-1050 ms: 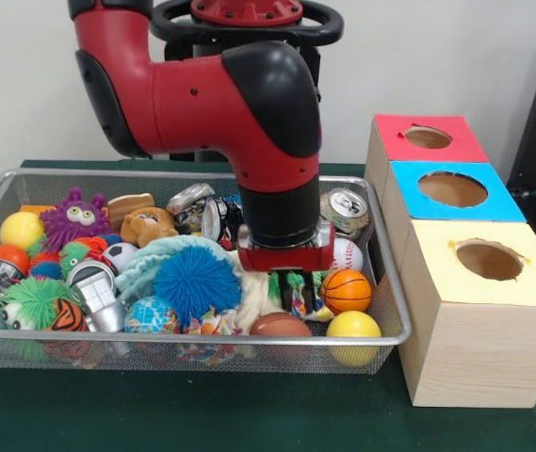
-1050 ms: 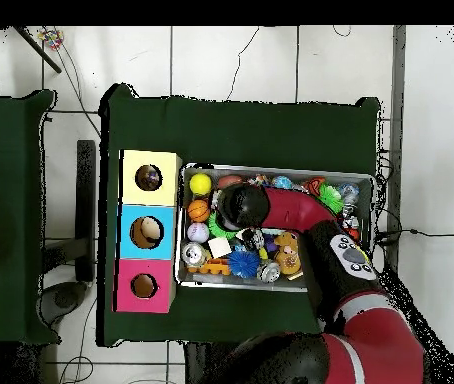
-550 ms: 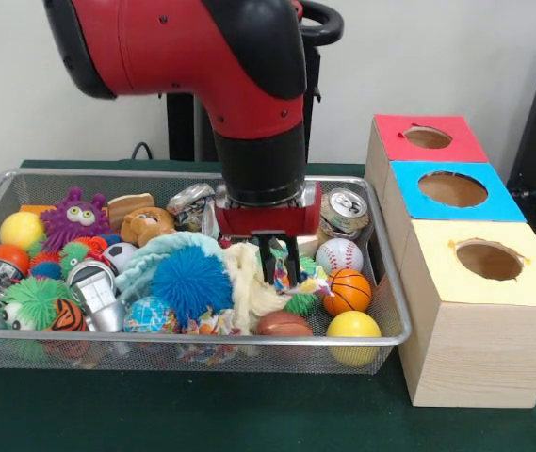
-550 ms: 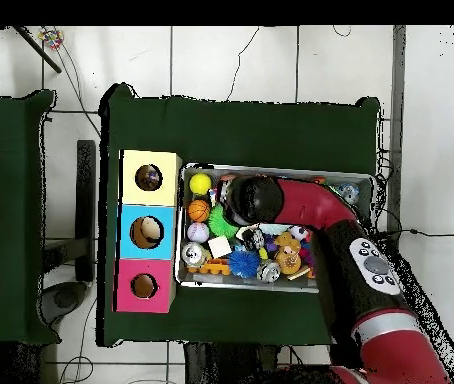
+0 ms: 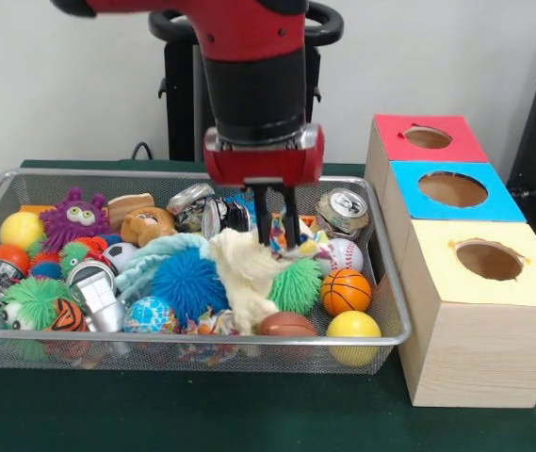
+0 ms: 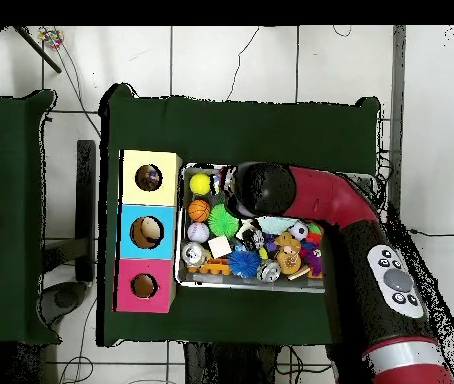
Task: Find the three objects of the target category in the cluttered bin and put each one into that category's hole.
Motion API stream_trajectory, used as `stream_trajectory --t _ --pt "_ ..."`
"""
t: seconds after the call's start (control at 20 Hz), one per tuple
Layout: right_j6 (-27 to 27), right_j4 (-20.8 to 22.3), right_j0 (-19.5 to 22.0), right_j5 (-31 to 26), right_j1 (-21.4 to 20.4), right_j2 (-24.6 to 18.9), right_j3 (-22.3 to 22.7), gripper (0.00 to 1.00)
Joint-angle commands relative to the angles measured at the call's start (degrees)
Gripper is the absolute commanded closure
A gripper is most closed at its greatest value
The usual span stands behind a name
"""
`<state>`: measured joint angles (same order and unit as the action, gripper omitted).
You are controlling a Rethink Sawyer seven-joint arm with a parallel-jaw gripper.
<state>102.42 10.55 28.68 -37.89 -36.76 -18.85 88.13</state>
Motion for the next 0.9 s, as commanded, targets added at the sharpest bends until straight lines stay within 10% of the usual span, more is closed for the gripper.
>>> stream_trajectory --t 0.05,0.9 --pt "0.4 -3.0 -0.2 -7.6 -4.7 -3.6 4.1 1.00" --pt "-5.6 1.7 2.1 -11.8 -11.4 -0.3 11.6 1.00"
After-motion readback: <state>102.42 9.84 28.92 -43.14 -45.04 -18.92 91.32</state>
